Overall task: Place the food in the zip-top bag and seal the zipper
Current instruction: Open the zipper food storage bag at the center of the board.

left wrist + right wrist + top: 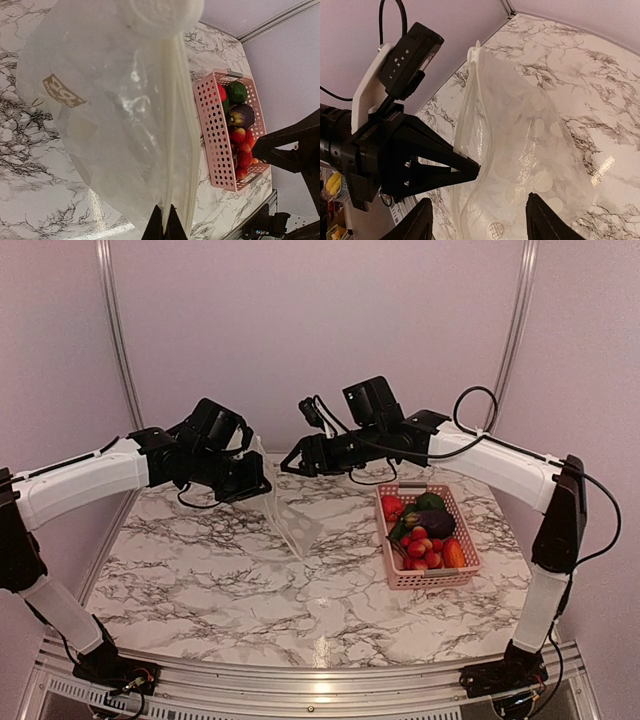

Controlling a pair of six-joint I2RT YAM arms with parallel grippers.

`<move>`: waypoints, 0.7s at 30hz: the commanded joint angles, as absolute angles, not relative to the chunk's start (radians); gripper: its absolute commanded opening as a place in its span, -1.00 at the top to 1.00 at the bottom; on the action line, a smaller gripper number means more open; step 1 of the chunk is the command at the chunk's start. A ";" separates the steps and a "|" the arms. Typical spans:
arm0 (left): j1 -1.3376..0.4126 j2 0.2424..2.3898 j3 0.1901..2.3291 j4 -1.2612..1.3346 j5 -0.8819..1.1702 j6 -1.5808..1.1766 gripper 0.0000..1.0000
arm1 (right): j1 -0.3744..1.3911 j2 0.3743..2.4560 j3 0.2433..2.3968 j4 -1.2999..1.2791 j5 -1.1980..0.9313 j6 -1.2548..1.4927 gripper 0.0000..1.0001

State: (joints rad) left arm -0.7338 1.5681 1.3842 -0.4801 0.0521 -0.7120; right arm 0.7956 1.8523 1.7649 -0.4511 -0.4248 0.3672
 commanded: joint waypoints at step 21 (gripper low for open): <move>-0.738 1.586 1.435 -0.357 0.116 -0.695 1.00 | 0.810 1.979 1.923 -0.584 -0.296 0.375 0.44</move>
